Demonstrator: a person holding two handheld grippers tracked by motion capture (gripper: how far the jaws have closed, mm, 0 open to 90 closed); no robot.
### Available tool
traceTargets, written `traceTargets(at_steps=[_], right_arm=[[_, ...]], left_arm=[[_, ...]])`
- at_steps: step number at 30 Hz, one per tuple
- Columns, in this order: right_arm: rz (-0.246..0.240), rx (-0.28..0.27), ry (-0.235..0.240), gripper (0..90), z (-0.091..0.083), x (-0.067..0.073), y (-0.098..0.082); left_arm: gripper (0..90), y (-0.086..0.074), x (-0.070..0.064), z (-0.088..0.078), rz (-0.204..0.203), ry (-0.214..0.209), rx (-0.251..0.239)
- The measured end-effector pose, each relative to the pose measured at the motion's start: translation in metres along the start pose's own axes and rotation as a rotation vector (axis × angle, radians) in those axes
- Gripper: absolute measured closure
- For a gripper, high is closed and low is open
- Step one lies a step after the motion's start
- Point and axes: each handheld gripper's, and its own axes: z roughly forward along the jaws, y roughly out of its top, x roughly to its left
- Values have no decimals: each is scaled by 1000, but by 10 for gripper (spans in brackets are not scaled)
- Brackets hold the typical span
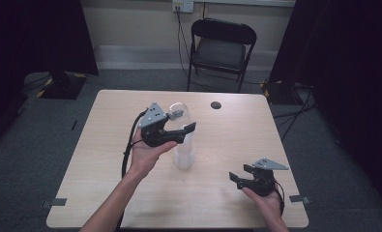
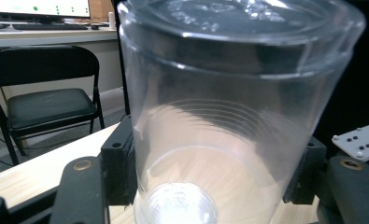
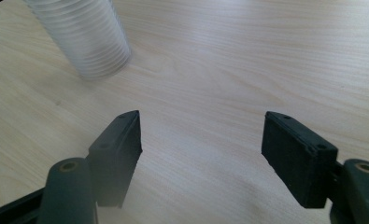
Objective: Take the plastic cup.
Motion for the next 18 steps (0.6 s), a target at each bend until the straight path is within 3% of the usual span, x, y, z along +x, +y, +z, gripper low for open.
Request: traceTargets(at_steps=[12, 18], right_arm=[[-25, 15, 6, 288, 3, 3, 0], [-30, 25, 9, 288, 5, 4, 0]], left_arm=[[354, 1, -1, -22, -3, 26, 0], [357, -2, 4, -39, -63, 21, 6]])
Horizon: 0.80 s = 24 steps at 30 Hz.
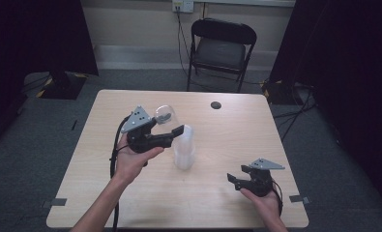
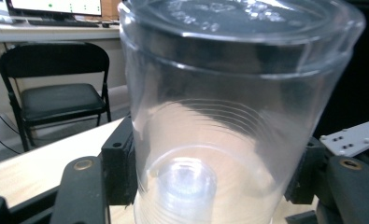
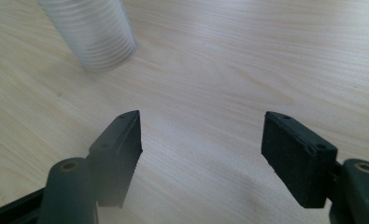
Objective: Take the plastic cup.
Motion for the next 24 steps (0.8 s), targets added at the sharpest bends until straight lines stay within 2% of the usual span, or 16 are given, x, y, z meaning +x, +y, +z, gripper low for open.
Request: traceTargets(at_steps=[9, 12, 14, 17, 20, 24], right_arm=[[-12, 6, 4, 288, 3, 2, 1], [-27, 3, 7, 288, 3, 5, 2], [-36, -1, 9, 291, 2, 6, 2], [-53, -7, 18, 316, 1, 10, 3], [-71, -3, 38, 340, 2, 14, 4], [-113, -1, 75, 371, 2, 20, 4]], left_arm=[[354, -9, 6, -12, -72, 27, 30], [354, -17, 8, -15, -109, 36, 44], [354, -22, 9, -16, -114, 38, 56], [354, -30, 10, -16, -156, 30, 69], [354, -34, 8, -16, -173, 9, 90], [357, -38, 1, -18, -170, -7, 113]])
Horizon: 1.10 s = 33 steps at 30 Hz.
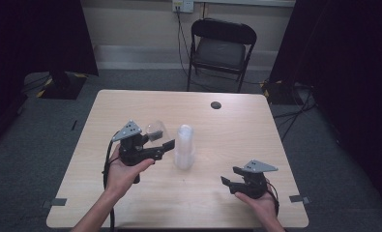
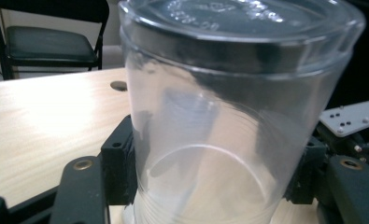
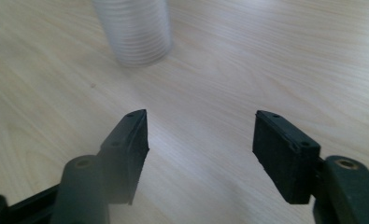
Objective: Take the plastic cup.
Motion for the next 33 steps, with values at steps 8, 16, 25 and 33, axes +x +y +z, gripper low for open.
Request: traceTargets(at_steps=[8, 16, 25, 33], right_arm=[[-54, -29, 101, 425, -2, 13, 3], [-93, -78, 128, 434, -1, 25, -1], [-87, -118, 189, 509, 6, 39, -2], [-130, -143, 227, 550, 10, 59, 8]], left_arm=[[366, -25, -4, 1, -34, -9, 47], [372, -48, -7, 8, -73, -17, 64], [382, -69, -4, 20, -181, -43, 127], [384, -63, -4, 14, -290, -108, 85]])
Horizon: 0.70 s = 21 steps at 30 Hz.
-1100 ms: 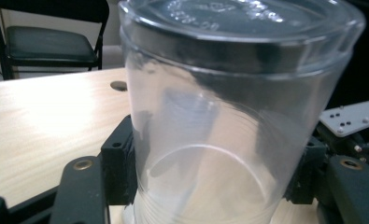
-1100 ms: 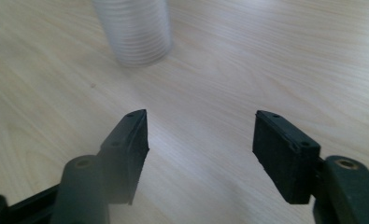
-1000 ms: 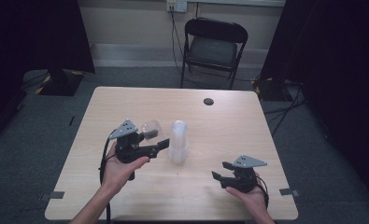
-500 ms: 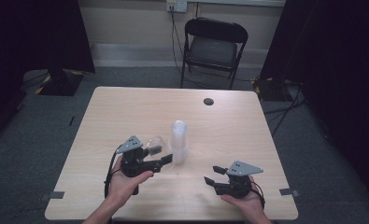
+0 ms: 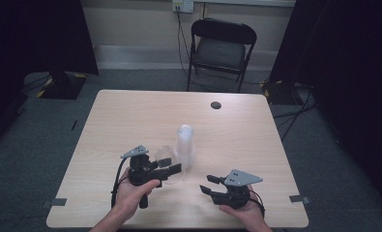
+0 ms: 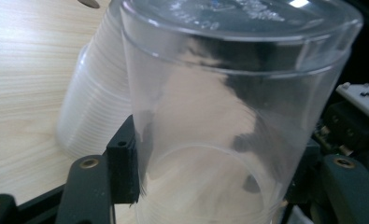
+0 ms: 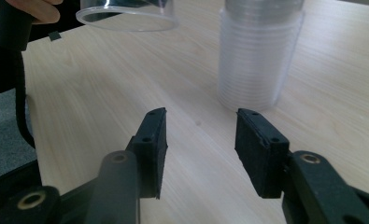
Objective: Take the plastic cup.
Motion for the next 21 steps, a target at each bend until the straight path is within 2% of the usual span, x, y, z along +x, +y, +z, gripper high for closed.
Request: traceTargets(at_steps=[2, 4, 6, 11, 15, 16, 19, 20, 21], right_arm=[[-20, 5, 6, 574, 2, 6, 3], [-45, -5, 17, 593, 5, 11, 6], [-70, -19, 6, 610, 7, 16, 8], [-134, -85, -23, 640, 10, 23, 19], [-167, -140, -24, 660, 14, 26, 26], [-175, -143, -29, 665, 15, 27, 27], [-196, -150, -38, 674, 20, 29, 29], [-205, -152, -46, 679, 21, 30, 29], [-211, -158, -54, 680, 23, 30, 30]], left_arm=[[383, 1, -1, -1, 2, -4, -2], [383, 1, -1, -1, -24, -29, 2], [384, 2, -1, -1, -33, -41, 7], [388, 3, -1, 0, -102, -68, 21], [388, 2, 1, 1, -118, -75, 32], [388, 2, 1, 2, -136, -95, 28], [392, 2, 1, 1, -148, -107, 25], [392, 2, 0, 1, -173, -120, 24], [392, 2, 0, 0, -177, -128, 24]])
